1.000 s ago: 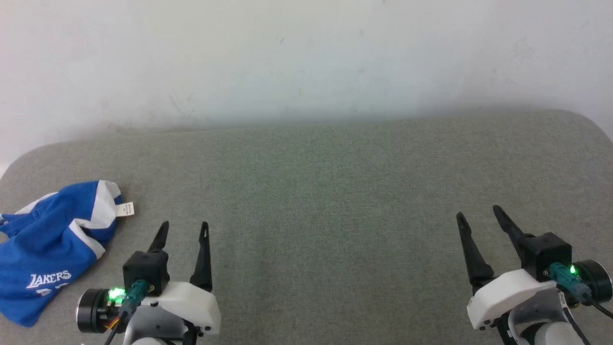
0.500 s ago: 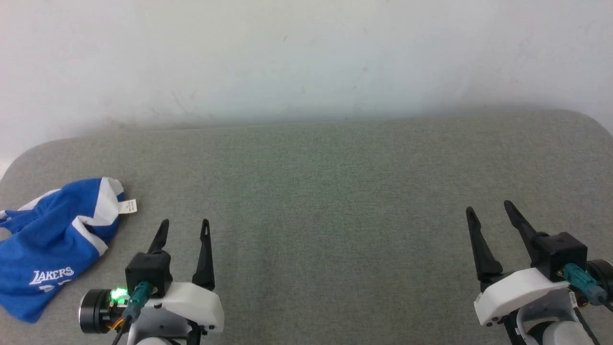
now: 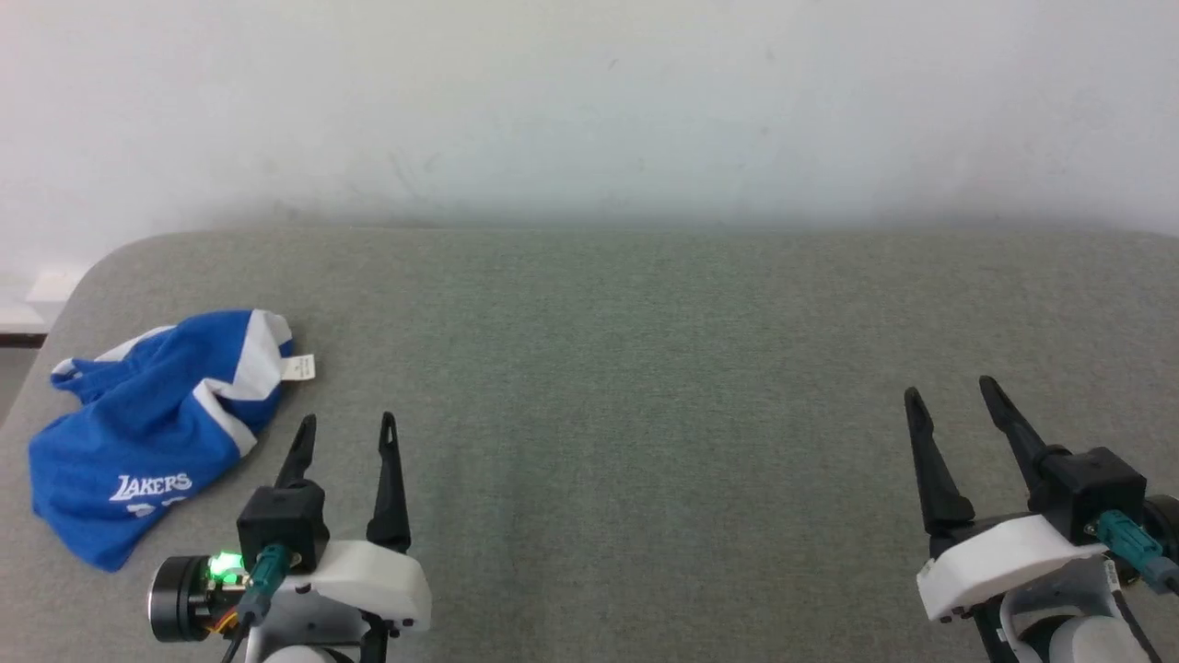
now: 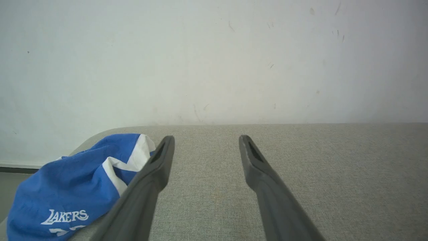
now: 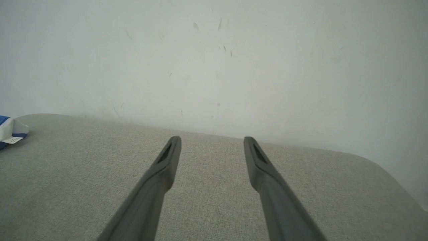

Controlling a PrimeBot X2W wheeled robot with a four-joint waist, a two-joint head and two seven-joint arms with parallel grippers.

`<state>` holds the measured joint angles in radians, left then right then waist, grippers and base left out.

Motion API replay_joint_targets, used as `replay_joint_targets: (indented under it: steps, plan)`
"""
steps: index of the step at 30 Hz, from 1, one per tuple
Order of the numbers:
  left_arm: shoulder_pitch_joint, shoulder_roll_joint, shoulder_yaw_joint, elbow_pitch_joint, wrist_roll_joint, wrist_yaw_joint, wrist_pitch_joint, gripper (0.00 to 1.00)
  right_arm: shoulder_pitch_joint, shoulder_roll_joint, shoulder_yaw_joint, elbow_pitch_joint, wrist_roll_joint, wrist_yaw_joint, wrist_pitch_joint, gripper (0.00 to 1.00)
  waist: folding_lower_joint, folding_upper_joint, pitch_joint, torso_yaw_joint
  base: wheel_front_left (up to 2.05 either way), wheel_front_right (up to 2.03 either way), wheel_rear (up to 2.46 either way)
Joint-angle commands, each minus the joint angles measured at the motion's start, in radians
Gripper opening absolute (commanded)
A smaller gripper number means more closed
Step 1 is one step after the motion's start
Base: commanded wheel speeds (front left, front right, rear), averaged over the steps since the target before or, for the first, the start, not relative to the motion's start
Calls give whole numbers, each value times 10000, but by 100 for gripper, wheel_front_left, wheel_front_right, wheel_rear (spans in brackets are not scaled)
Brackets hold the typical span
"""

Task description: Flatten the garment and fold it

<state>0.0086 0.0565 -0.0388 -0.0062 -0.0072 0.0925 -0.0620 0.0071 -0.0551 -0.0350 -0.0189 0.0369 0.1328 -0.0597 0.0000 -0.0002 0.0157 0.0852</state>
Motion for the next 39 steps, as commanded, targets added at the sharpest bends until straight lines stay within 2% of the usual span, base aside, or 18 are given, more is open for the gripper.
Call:
replay_joint_targets:
  steps: [1,30,39]
  plan:
    - [-161,7,-25,-35,-43,127,-86,100,54,15,-50,-65,90,-6,-112,100,0,2,48,249,0,0,0]
    - [-185,-30,133,-22,-254,782,-693,100,144,26,-230,-299,251,-10,-718,100,0,2,246,2589,0,0,0]
    - [-987,93,715,108,-444,652,-881,100,75,29,-292,-505,214,-12,-906,100,0,2,546,2825,0,0,0]
